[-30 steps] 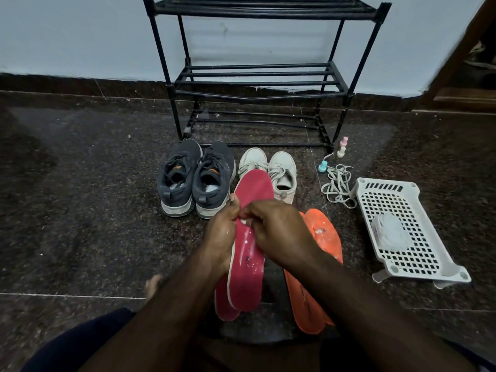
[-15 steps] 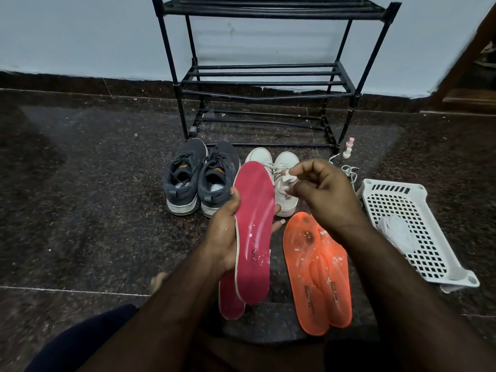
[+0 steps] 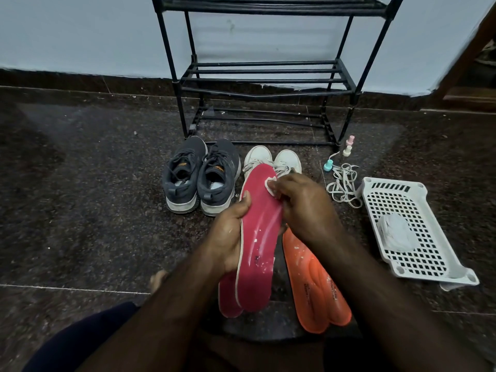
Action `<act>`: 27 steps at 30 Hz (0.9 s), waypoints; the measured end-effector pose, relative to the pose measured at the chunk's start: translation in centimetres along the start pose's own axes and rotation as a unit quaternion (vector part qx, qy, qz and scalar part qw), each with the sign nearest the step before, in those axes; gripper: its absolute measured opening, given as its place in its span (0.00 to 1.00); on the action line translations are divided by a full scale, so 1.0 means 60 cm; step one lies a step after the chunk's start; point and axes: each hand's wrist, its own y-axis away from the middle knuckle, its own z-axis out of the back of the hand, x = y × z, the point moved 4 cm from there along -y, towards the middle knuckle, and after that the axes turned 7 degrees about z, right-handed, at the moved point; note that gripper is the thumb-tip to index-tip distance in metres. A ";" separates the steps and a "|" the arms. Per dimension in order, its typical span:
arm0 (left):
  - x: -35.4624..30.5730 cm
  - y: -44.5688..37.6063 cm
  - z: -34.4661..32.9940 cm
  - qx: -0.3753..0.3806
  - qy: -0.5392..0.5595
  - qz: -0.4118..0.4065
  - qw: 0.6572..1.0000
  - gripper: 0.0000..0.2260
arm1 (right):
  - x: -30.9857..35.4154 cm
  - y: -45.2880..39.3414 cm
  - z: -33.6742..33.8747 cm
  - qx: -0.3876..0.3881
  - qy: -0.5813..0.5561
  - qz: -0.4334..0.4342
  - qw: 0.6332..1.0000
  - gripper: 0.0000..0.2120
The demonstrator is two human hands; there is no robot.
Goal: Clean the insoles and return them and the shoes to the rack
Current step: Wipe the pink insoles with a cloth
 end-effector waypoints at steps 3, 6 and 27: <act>-0.003 0.000 0.001 -0.010 -0.010 -0.008 1.000 0.23 | -0.004 0.010 -0.014 0.005 0.004 -0.002 1.000 0.09; -0.001 -0.001 0.000 -0.016 -0.015 -0.011 1.000 0.22 | 0.004 0.015 -0.021 -0.009 -0.005 -0.003 1.000 0.07; -0.005 0.001 0.003 -0.043 -0.014 -0.018 0.999 0.23 | 0.021 0.026 -0.042 0.034 0.001 0.012 0.999 0.10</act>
